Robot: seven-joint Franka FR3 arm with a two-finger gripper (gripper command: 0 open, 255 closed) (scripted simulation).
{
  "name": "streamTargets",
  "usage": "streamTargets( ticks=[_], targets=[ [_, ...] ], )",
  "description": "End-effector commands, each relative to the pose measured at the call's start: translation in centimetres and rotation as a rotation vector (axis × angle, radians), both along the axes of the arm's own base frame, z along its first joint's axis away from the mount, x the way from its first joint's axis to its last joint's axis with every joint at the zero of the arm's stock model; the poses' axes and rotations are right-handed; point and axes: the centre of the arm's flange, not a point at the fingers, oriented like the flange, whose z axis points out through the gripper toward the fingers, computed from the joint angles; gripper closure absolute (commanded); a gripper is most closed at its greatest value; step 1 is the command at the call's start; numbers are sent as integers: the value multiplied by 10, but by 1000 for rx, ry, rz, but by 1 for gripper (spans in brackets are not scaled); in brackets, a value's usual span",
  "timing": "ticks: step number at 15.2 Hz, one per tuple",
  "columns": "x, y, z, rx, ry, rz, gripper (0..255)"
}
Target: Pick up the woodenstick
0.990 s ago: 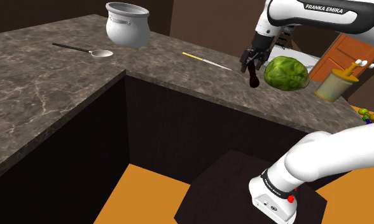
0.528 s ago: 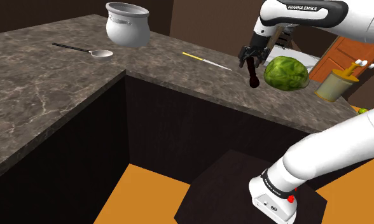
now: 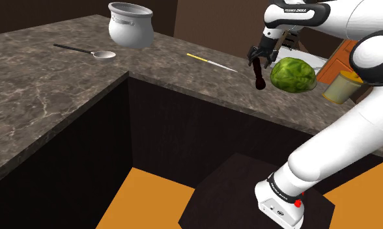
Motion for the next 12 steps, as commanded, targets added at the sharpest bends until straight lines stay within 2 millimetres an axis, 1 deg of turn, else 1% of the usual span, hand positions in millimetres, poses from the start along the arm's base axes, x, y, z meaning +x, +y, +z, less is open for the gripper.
streamTargets(
  ticks=[1,3,4,12],
  targets=[
    [3,-27,-2,-1,-8,-65,0],
    [4,-53,-6,-2,-16,-128,0],
    [4,-61,-8,-2,-18,-147,0],
    [4,-61,-48,-2,-18,-147,0]
  ],
)
